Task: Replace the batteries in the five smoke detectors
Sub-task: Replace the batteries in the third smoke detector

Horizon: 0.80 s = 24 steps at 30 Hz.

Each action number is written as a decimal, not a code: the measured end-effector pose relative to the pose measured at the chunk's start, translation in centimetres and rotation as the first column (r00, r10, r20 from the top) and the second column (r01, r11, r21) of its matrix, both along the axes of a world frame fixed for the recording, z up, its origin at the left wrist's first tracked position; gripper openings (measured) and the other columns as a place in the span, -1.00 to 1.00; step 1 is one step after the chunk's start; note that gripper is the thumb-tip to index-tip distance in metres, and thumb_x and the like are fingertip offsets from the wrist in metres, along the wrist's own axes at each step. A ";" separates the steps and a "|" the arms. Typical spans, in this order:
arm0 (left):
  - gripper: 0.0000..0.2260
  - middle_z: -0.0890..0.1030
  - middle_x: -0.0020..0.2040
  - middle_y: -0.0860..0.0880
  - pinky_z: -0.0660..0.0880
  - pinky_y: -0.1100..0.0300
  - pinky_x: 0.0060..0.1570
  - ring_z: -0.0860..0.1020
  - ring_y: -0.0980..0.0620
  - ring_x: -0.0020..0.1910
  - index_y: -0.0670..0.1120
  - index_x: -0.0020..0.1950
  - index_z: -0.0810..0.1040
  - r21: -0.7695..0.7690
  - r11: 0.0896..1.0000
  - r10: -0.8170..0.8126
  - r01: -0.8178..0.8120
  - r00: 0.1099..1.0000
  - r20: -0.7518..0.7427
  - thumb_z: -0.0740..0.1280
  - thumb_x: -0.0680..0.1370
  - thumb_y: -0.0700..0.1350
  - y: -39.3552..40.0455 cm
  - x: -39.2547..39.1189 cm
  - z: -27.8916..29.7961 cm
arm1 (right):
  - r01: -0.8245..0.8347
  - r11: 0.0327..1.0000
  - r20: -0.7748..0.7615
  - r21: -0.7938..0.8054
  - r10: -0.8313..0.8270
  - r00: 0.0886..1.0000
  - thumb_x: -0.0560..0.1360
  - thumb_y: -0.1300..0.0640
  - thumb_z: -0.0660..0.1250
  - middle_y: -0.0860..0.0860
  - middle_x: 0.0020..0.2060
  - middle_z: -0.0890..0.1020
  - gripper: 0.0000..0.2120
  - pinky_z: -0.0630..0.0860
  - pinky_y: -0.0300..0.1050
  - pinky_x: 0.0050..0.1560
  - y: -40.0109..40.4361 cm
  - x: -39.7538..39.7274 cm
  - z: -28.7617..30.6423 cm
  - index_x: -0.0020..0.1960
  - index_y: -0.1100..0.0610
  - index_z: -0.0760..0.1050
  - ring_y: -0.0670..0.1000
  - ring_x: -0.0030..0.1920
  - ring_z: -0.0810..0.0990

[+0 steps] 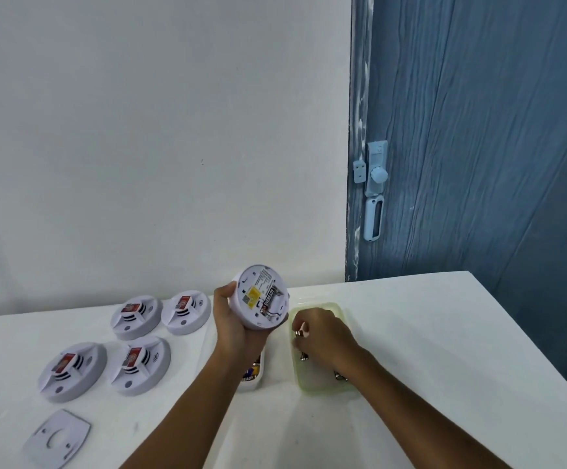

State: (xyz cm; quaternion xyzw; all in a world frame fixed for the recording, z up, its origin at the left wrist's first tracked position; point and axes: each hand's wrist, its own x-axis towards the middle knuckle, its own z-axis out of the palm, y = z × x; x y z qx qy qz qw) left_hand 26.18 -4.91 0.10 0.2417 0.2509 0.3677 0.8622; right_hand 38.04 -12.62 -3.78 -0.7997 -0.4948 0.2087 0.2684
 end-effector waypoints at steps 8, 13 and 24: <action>-0.53 0.62 0.03 -0.22 0.41 -0.09 0.09 0.52 -0.23 0.06 -0.15 0.16 0.58 -0.027 0.999 -0.023 0.025 0.999 0.048 0.11 0.51 0.14 0.5 -0.7 0.2 | 0.026 0.826 -0.054 0.563 0.006 0.998 0.44 0.25 0.39 -0.04 -0.09 0.57 -0.86 0.45 -0.32 -0.16 0.1 0.3 3.1 0.00 0.14 0.60 -0.07 -0.18 0.55; -0.49 0.68 -0.07 -0.20 0.45 -0.02 0.00 0.58 -0.15 -0.03 -0.15 -0.04 0.70 -0.020 0.998 -0.056 0.055 0.998 -0.007 0.06 0.54 0.14 -0.4 -0.2 0.6 | -0.136 0.856 0.054 0.500 0.126 0.991 0.43 0.13 0.42 0.00 0.04 0.55 -0.72 0.49 -0.24 0.06 0.4 -0.6 4.4 0.13 0.17 0.60 -0.07 0.06 0.52; -0.49 0.67 -0.12 -0.18 0.46 0.05 -0.03 0.60 -0.11 -0.08 -0.15 -0.16 0.73 0.038 0.999 -0.019 0.020 0.999 -0.038 0.06 0.55 0.10 -0.4 0.2 0.5 | -0.141 0.902 0.118 0.408 0.101 0.988 0.42 0.07 0.40 0.03 0.10 0.52 -0.66 0.53 -0.12 0.08 0.3 -1.4 5.3 0.14 0.21 0.60 0.00 0.07 0.55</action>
